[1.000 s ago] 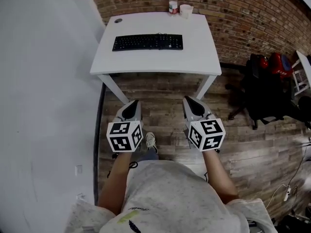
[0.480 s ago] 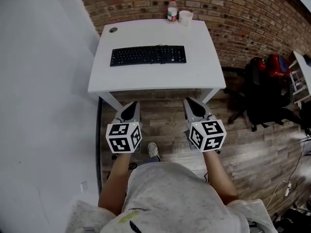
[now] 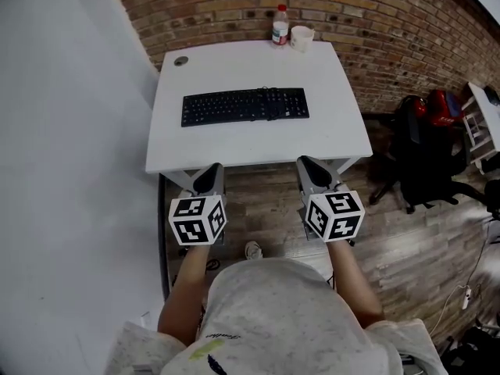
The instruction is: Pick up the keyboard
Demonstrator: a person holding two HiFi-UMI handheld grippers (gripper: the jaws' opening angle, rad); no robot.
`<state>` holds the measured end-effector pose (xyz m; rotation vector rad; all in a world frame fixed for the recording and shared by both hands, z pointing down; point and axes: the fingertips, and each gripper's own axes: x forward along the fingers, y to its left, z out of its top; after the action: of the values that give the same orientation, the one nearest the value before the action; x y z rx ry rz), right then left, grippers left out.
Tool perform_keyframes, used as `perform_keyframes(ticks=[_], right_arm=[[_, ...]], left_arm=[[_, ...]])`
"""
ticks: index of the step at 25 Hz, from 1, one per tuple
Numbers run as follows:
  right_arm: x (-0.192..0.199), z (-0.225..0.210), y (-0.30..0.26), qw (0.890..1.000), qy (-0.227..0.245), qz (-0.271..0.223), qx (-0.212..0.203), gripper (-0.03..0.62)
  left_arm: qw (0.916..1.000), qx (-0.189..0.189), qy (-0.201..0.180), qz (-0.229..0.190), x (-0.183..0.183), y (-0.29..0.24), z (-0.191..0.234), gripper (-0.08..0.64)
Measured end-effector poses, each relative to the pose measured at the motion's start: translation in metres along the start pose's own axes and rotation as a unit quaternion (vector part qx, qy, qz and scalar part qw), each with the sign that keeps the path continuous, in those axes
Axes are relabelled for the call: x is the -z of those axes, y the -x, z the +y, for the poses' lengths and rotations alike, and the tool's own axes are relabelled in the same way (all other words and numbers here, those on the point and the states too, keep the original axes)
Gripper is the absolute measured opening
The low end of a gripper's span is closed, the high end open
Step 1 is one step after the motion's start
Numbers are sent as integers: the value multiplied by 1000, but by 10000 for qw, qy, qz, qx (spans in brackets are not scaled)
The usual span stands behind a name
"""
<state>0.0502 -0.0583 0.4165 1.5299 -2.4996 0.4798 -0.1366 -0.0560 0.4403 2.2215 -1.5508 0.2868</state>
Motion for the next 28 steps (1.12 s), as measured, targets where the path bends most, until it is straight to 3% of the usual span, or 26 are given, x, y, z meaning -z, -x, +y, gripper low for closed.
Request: perform_keyframes(ticks=[17,28], right_arm=[[-5,-20,-67,9991,-104,94,389,38],[-6,-60,-106,9982,-214,169,531,60]], left_arm=[[9999,122,-3,78,-22,-54,60,-8],[9998,-141,-5,109,-33,-92,94,3]])
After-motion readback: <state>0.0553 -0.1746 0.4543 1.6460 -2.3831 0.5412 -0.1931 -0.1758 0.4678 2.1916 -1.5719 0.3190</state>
